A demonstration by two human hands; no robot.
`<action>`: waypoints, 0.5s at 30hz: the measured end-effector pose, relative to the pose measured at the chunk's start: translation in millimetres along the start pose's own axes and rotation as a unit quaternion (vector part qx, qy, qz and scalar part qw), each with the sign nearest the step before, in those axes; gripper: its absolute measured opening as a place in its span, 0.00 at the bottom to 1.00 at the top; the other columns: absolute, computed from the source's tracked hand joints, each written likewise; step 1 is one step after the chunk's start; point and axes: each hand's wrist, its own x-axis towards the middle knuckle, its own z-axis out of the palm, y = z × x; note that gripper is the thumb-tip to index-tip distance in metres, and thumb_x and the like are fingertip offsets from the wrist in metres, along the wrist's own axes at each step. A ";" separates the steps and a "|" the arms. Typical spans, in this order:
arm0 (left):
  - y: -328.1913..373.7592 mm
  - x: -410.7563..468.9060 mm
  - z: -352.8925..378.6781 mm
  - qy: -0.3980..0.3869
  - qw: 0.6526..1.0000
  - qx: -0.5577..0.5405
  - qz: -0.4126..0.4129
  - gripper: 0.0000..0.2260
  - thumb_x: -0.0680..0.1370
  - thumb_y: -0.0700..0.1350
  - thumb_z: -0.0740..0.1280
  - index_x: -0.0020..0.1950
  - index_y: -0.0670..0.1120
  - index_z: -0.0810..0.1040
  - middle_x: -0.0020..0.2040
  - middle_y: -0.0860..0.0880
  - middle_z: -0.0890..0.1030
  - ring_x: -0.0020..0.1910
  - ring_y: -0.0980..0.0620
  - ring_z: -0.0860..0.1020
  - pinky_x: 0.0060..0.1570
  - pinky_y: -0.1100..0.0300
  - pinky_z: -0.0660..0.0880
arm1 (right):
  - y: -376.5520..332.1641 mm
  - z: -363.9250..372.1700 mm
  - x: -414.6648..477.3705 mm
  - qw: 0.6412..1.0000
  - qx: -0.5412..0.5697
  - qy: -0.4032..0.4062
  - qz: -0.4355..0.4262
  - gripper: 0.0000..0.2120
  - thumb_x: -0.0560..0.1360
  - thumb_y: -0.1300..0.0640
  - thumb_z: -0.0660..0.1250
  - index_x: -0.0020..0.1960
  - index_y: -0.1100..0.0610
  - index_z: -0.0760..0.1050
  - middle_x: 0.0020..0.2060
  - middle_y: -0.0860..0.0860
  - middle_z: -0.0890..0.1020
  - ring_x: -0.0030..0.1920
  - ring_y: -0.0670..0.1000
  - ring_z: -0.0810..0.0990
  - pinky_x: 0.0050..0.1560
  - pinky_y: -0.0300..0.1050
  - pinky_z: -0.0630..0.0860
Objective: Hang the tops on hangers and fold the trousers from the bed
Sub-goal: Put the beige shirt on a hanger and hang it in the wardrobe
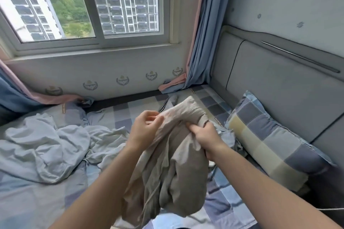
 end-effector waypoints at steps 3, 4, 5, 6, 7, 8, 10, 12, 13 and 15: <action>-39.8 -23.6 -5.0 0.081 0.995 0.049 -0.042 0.12 0.78 0.56 0.70 0.46 0.48 0.77 0.41 0.51 0.80 0.41 0.52 0.80 0.41 0.55 0.76 | -2.9 1.0 5.5 0.996 0.081 0.020 0.020 0.09 0.77 0.58 0.72 0.56 0.57 0.81 0.49 0.53 0.87 0.51 0.56 0.86 0.59 0.57 0.80; -51.1 -29.6 -4.0 0.076 0.994 0.042 -0.068 0.15 0.79 0.57 0.69 0.42 0.46 0.76 0.37 0.50 0.79 0.38 0.48 0.78 0.39 0.54 0.74 | -4.1 2.5 6.2 0.994 0.101 0.027 0.025 0.10 0.77 0.57 0.72 0.57 0.57 0.80 0.50 0.53 0.87 0.52 0.56 0.85 0.60 0.56 0.80; -59.1 -35.4 -3.2 0.047 0.992 0.018 -0.113 0.18 0.79 0.58 0.67 0.39 0.45 0.75 0.33 0.50 0.78 0.34 0.47 0.76 0.36 0.54 0.72 | -4.8 4.7 6.8 0.992 0.118 0.036 0.028 0.11 0.77 0.57 0.72 0.58 0.58 0.80 0.51 0.53 0.87 0.52 0.55 0.85 0.60 0.56 0.80; -63.3 -41.5 -1.9 -0.002 0.984 -0.018 -0.180 0.22 0.80 0.61 0.65 0.36 0.45 0.75 0.30 0.49 0.76 0.30 0.48 0.74 0.32 0.58 0.70 | -5.8 7.2 6.4 0.990 0.134 0.041 0.032 0.12 0.77 0.57 0.72 0.59 0.59 0.80 0.52 0.53 0.86 0.52 0.55 0.85 0.59 0.55 0.80; -64.3 -47.9 -1.2 -0.062 0.962 -0.054 -0.261 0.25 0.80 0.65 0.62 0.34 0.46 0.75 0.27 0.49 0.75 0.25 0.49 0.72 0.28 0.61 0.67 | -6.7 10.0 5.2 0.987 0.148 0.041 0.040 0.12 0.77 0.57 0.72 0.59 0.60 0.80 0.52 0.54 0.86 0.52 0.55 0.85 0.58 0.54 0.81; -64.1 -53.6 -1.5 -0.116 0.931 -0.087 -0.334 0.28 0.79 0.69 0.60 0.33 0.46 0.75 0.26 0.49 0.75 0.22 0.51 0.70 0.25 0.64 0.65 | -7.8 12.2 3.0 0.985 0.157 0.036 0.053 0.12 0.77 0.58 0.72 0.59 0.61 0.80 0.52 0.55 0.86 0.51 0.56 0.86 0.57 0.53 0.81; -64.7 -58.4 -0.4 -0.171 0.887 -0.148 -0.403 0.31 0.75 0.74 0.59 0.32 0.48 0.74 0.27 0.49 0.75 0.22 0.52 0.70 0.26 0.65 0.63 | -8.6 15.4 -3.7 0.983 0.164 0.008 0.081 0.11 0.76 0.58 0.72 0.56 0.64 0.82 0.49 0.57 0.87 0.49 0.56 0.86 0.53 0.50 0.82; -63.9 -54.8 1.5 -0.170 0.874 -0.189 -0.413 0.31 0.72 0.76 0.60 0.31 0.49 0.72 0.27 0.50 0.72 0.23 0.52 0.70 0.27 0.64 0.62 | -5.3 16.0 -9.9 0.981 0.163 -0.025 0.098 0.11 0.75 0.59 0.72 0.54 0.65 0.83 0.48 0.58 0.87 0.49 0.57 0.86 0.51 0.50 0.82; -62.8 -51.5 2.3 -0.168 0.869 -0.210 -0.415 0.30 0.71 0.77 0.61 0.31 0.50 0.69 0.27 0.51 0.69 0.23 0.53 0.68 0.27 0.64 0.60 | -2.7 15.4 -12.5 0.981 0.162 -0.035 0.102 0.12 0.74 0.60 0.72 0.54 0.66 0.83 0.49 0.59 0.87 0.50 0.57 0.86 0.52 0.50 0.82; -59.3 -44.0 3.1 -0.181 0.851 -0.248 -0.425 0.28 0.72 0.74 0.65 0.31 0.51 0.67 0.29 0.51 0.64 0.25 0.54 0.64 0.27 0.62 0.57 | 3.0 12.6 -17.2 0.979 0.160 -0.052 0.113 0.12 0.73 0.61 0.72 0.55 0.66 0.83 0.50 0.60 0.86 0.51 0.58 0.86 0.52 0.51 0.82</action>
